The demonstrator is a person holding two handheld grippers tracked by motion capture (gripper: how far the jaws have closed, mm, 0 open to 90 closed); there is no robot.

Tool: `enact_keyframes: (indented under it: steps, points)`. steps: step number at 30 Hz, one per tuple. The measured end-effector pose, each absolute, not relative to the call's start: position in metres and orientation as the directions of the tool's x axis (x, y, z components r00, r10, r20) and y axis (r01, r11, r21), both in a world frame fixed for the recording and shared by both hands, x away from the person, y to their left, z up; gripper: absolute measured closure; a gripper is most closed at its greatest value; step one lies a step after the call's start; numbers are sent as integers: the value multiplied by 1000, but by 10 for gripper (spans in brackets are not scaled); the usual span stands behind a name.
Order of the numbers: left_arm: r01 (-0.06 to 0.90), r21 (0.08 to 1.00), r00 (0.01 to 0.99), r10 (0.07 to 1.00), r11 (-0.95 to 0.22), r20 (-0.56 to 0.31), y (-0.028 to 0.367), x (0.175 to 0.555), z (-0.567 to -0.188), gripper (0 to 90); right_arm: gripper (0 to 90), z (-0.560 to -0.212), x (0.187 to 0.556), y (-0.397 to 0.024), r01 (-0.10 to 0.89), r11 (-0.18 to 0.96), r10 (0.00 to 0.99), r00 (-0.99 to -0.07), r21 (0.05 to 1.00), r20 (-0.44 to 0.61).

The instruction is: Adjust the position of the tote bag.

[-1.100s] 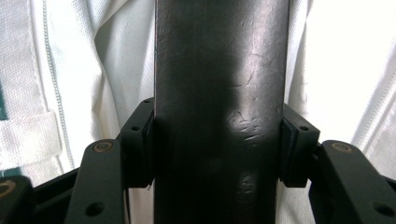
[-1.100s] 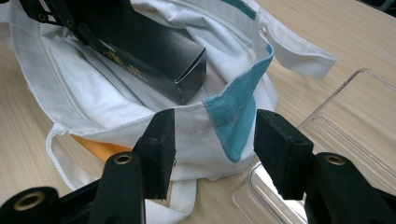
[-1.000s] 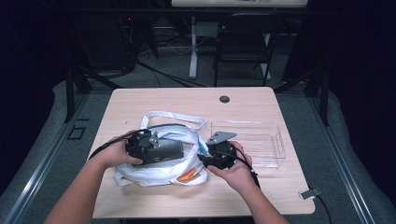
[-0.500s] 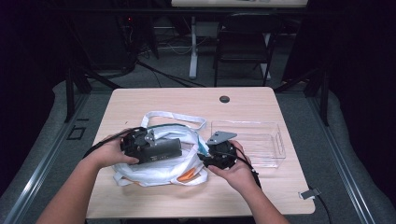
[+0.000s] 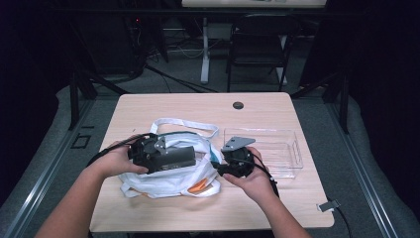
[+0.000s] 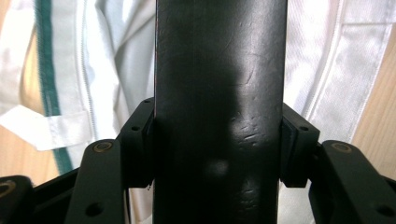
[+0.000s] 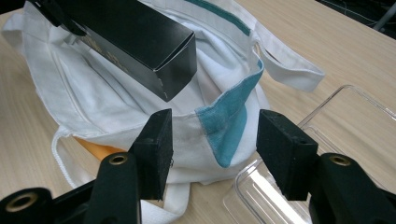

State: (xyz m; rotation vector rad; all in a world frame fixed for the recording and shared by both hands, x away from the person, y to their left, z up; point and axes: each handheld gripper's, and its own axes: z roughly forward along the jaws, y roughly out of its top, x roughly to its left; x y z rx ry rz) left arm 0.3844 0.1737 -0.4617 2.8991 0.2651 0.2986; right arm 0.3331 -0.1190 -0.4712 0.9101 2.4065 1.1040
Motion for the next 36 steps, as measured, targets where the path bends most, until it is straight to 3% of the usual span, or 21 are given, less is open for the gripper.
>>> enact_keyframes:
  steps: [17, 36]
  points:
    - [165, 256, 954, 220, -953, 203, 180, 381, -433, 429, 451, -447, 341, -123, 382, 595, 606, -791, 707, -83]
    - [162, 260, 954, 218, -952, 204, 174, 382, -423, 429, 372, -419, 349, -113, 263, 716, 466, -870, 646, -162]
